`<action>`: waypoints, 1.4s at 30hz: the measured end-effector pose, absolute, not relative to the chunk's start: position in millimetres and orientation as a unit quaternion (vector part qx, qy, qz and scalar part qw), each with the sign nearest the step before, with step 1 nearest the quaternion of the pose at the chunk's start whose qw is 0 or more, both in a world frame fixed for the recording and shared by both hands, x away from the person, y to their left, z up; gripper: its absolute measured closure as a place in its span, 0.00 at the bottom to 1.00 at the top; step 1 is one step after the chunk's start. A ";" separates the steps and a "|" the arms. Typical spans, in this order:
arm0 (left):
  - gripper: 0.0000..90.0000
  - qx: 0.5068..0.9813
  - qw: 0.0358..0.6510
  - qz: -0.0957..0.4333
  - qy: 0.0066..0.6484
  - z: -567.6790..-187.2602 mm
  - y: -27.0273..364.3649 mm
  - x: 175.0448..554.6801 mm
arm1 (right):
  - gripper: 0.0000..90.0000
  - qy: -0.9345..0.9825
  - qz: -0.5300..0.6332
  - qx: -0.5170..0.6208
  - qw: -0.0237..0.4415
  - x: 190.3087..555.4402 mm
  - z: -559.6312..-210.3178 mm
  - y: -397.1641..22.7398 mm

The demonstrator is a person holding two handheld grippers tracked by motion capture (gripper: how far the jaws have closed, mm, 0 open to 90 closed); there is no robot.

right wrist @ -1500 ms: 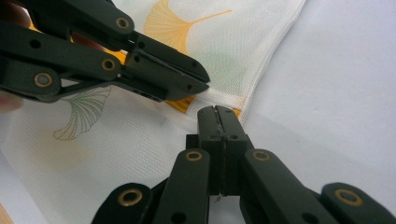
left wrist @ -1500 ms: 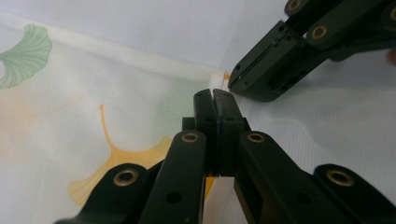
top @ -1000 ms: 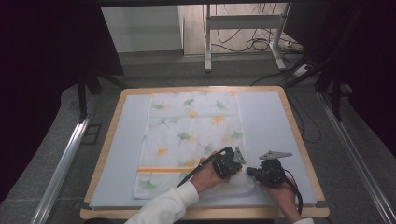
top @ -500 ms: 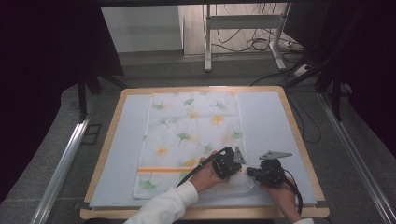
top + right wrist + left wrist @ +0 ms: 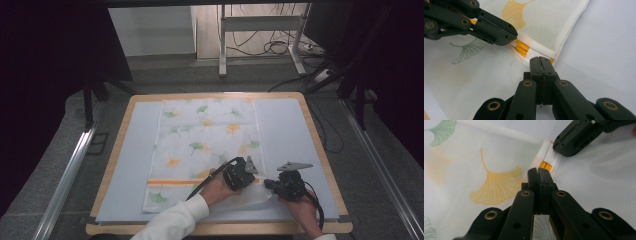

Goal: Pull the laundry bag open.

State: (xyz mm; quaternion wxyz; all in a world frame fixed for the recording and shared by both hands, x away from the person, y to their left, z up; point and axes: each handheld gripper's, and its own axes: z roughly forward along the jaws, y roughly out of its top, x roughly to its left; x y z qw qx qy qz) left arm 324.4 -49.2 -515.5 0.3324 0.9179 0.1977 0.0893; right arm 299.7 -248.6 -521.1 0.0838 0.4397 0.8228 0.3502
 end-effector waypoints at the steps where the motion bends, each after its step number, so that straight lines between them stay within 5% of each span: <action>1: 1.00 0.918 0.333 0.088 0.198 -515.5 -49.2 324.9 | 1.00 0.823 0.350 0.440 0.083 299.7 -521.0 -248.8; 22: 1.00 0.926 0.322 0.079 0.178 -515.1 -54.6 327.1 | 1.00 0.824 0.351 0.438 0.084 299.4 -521.1 -248.8; 31: 0.91 0.932 0.314 0.064 0.169 -515.1 -60.1 327.5 | 1.00 0.825 0.349 0.435 0.088 299.1 -520.9 -248.3; 42: 1.00 0.931 0.307 0.091 0.177 -514.4 -64.3 325.5 | 1.00 0.826 0.349 0.434 0.090 298.8 -521.0 -248.1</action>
